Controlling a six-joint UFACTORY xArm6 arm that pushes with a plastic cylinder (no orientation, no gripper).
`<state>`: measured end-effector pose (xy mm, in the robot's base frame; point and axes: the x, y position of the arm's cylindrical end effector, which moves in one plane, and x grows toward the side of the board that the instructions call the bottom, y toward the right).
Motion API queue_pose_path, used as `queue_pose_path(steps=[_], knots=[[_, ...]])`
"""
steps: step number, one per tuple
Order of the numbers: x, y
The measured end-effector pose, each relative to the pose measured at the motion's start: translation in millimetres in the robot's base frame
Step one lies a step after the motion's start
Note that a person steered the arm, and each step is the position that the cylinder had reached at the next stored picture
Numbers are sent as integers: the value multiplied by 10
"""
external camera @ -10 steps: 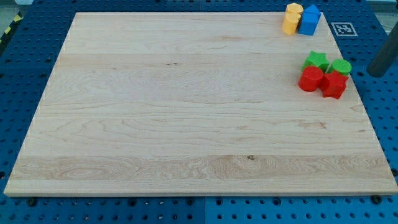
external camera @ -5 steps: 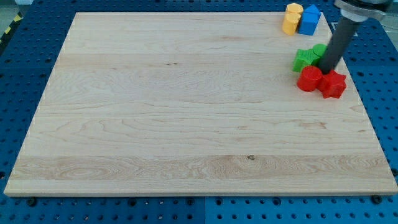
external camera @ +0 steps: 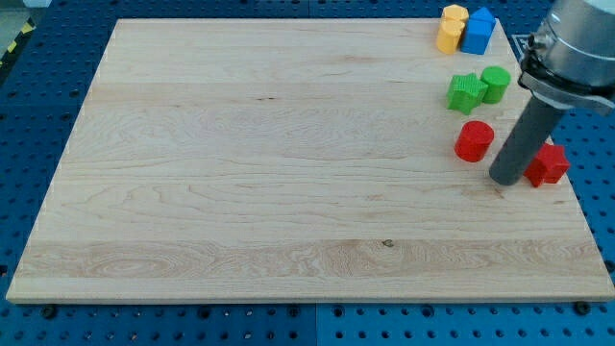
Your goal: Move the red star towards the bottom right corner of the board
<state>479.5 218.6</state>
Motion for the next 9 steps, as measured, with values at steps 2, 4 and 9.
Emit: queue_pose_path(steps=[2,4,9], knots=[[-542,61],[-122,420],[580,680]])
